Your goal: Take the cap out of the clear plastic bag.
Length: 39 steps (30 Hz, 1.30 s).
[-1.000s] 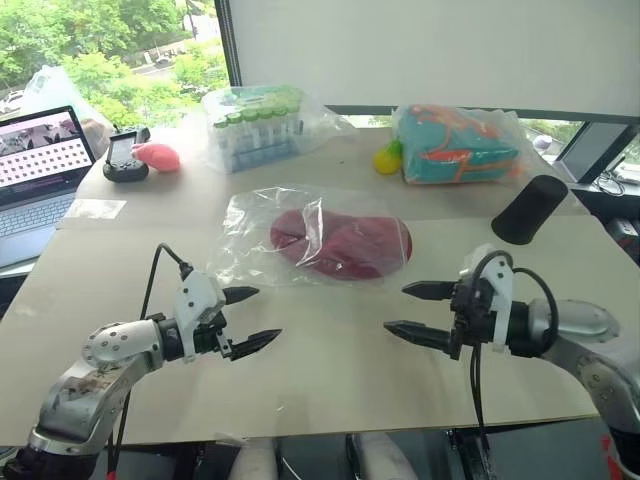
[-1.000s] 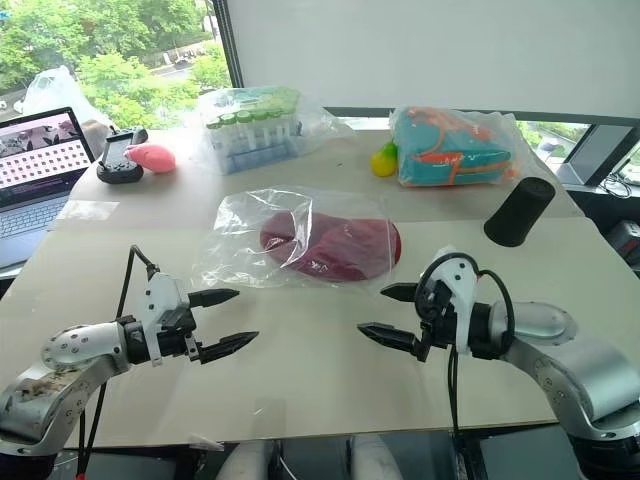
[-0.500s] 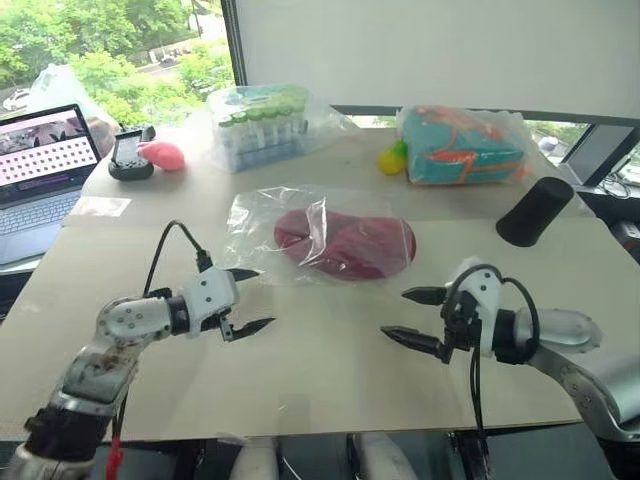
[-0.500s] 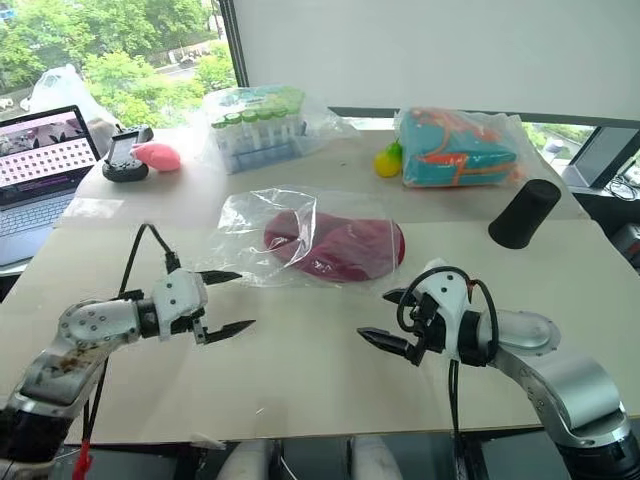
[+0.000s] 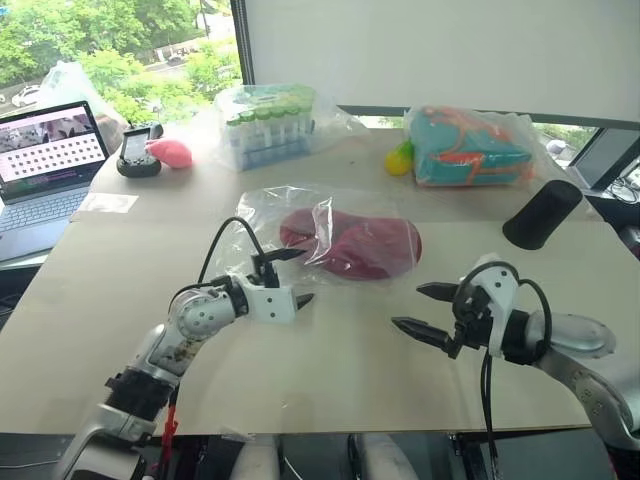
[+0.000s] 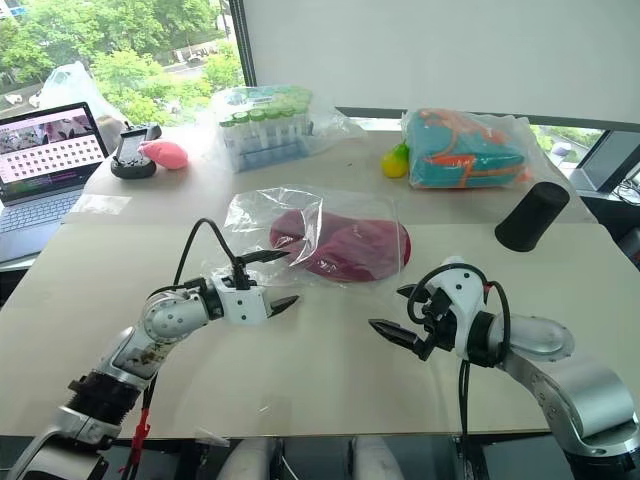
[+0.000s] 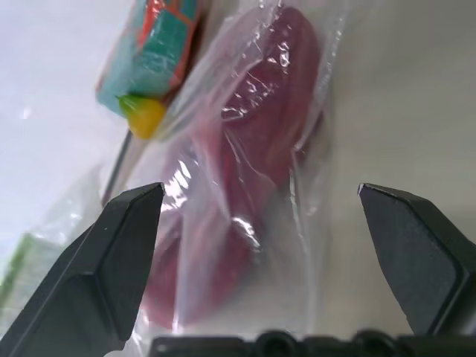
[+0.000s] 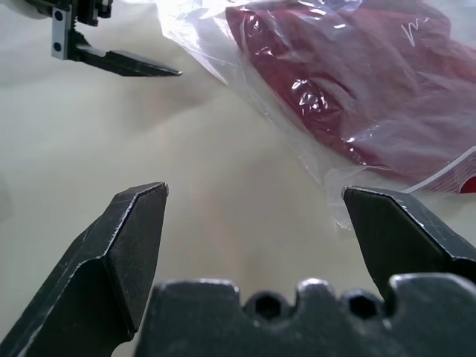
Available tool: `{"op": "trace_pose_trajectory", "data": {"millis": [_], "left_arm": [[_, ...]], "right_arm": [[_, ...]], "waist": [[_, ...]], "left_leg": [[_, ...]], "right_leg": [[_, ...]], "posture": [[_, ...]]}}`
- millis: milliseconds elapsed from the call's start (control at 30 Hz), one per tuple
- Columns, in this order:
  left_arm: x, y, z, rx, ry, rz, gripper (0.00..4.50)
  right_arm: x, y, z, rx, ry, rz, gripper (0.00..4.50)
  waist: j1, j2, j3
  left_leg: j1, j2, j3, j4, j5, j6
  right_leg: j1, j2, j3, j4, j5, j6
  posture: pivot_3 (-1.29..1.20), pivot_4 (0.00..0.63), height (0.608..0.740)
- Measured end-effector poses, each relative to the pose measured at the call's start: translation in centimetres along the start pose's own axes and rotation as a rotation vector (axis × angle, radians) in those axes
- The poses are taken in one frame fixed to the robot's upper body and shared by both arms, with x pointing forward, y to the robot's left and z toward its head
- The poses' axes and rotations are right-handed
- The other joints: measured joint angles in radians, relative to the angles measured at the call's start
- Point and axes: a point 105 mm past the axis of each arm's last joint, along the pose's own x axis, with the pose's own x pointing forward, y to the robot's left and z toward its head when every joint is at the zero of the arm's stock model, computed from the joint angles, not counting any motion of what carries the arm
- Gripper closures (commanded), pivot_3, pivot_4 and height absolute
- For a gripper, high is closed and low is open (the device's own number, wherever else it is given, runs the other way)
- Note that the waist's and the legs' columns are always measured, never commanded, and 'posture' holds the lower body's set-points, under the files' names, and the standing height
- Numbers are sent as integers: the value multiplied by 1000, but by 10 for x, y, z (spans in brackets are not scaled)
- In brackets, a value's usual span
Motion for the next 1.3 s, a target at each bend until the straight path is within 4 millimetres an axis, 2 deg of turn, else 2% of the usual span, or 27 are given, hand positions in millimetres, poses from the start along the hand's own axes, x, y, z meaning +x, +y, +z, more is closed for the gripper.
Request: {"op": "trace_pose_trajectory", "data": {"millis": [200, 300, 400, 567, 767, 933, 1133, 1300], "left_arm": [[-5, -19, -10, 77, -38, -165, 0], [-9, -3, -32, 93, 12, -201, 0], [0, 10, -39, 57, 26, -175, 0], [25, -3, -26, -13, -28, -162, 0], [54, -14, 0, -35, -48, -139, 0], [67, -12, 5, -3, 21, -68, 0], [90, -5, 1, 84, 164, 69, 0], [105, -3, -2, 118, 209, 118, 0]], "right_arm": [[-2, -1, 2, 35, -34, -13, 17], [-2, 1, 2, 46, -34, 2, 17], [-2, 1, 3, 46, -36, 3, 17], [-1, 0, 5, 40, -41, 0, 17], [-1, -1, 5, 39, -42, -10, 17], [-2, -3, 5, 40, -42, -26, 17], [-2, -4, 5, 43, -45, -43, 17], [-1, -5, 5, 48, -51, -56, 17]], "waist": [[0, 0, 0], [2, 0, 0], [3, 0, 0], [2, 0, 0], [2, 0, 0], [0, 0, 0], [1, 0, 0], [1, 0, 0]], "left_leg": [[0, 0, 0, 0, 0, 0], [0, 0, 0, 1, 0, 0], [-1, -1, 0, 2, 0, 0], [-2, -1, 0, 3, 0, 0], [-2, -2, -1, 4, 0, 0], [-1, -2, -1, 4, 0, 0], [-1, -2, -2, 5, 0, 0], [-1, -3, -2, 5, 0, 0]], "right_leg": [[0, 0, 0, 0, 0, 0], [0, 0, -1, 0, 0, 2], [1, -1, 0, 0, 1, 3], [0, -1, 0, 0, 2, 2], [1, -1, 0, 0, 2, 3], [1, -1, 0, 1, 1, 3], [2, -1, 0, 1, 1, 5], [2, -1, 0, 1, 1, 5]], "posture": [[0, 150, 740], [0, 150, 740], [0, 150, 740], [0, 150, 740], [0, 150, 740], [0, 150, 740], [0, 150, 740], [0, 150, 740]]}}
